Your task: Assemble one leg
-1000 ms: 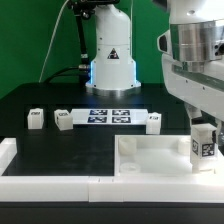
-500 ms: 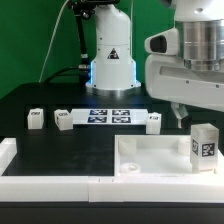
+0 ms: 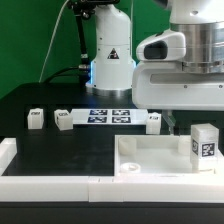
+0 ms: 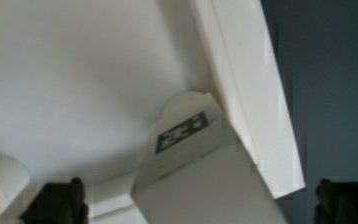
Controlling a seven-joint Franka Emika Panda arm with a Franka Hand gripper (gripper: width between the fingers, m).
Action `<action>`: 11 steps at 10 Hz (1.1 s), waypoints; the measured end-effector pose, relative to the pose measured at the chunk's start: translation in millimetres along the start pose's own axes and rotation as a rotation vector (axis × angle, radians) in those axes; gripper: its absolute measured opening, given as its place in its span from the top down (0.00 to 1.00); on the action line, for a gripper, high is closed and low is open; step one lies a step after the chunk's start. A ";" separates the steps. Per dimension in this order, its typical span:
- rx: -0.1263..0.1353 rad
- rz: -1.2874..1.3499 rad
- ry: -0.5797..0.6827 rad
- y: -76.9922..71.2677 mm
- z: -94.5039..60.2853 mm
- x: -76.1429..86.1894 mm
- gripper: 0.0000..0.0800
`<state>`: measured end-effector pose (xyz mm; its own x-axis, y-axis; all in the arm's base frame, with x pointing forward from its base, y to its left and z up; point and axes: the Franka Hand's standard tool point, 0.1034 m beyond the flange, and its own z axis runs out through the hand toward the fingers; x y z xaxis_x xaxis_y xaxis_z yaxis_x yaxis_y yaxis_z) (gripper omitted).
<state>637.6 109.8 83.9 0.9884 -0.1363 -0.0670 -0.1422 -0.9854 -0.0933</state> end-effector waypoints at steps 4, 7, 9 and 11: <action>-0.001 -0.120 0.000 0.8 0.3 0.1 0.31; -0.001 -0.098 0.000 0.7 0.3 0.1 0.64; 0.006 0.134 -0.002 -1.1 0.7 -0.7 0.64; 0.008 0.283 -0.003 -1.5 0.8 -0.7 0.64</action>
Offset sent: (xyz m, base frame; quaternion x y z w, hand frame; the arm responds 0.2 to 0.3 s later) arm 0.0000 0.0000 0.0000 0.0000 0.0000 0.0000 1.0000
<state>637.0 111.4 83.3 0.9091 -0.4057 -0.0946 -0.4130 -0.9074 -0.0778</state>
